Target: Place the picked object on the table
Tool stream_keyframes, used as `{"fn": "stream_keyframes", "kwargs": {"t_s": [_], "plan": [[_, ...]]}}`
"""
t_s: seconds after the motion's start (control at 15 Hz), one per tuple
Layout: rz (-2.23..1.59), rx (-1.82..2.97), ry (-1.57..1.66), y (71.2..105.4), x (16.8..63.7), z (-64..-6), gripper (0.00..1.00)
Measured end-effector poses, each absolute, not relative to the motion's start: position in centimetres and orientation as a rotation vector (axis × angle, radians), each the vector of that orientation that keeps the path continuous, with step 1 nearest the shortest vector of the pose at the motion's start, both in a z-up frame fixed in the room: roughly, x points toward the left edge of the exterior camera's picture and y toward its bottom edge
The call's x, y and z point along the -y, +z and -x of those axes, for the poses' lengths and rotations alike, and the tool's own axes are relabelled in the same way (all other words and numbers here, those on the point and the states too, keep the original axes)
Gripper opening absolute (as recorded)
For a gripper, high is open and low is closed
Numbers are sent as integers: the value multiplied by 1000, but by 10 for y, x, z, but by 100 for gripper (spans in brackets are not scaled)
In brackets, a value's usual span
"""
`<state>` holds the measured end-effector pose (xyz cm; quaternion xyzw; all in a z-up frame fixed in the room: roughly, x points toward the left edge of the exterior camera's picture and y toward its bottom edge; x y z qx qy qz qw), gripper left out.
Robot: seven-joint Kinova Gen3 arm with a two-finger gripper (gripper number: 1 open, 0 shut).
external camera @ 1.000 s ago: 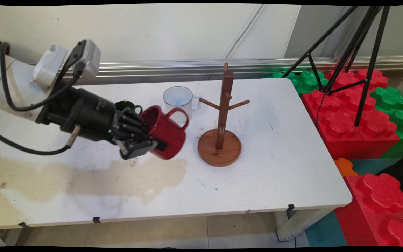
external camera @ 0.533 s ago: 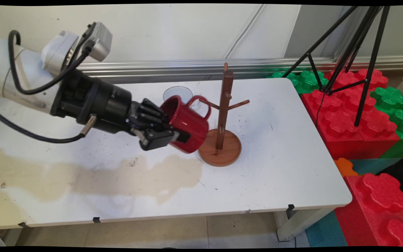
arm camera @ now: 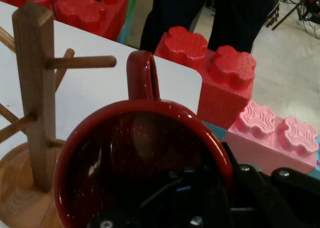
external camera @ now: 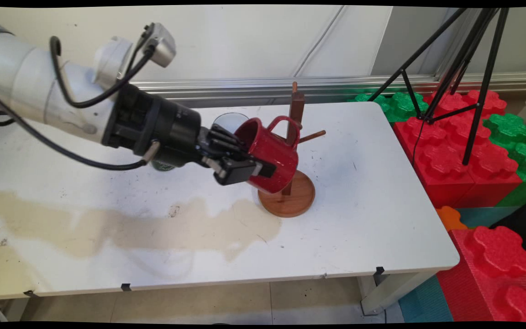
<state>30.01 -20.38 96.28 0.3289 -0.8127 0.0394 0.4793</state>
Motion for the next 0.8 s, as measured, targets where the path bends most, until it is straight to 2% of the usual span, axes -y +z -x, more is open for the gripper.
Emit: {"fn": "stream_keyframes", "kwargs": {"t_s": [0.8], "plan": [[-875, 1924, 51, 946, 232, -282, 0]]}}
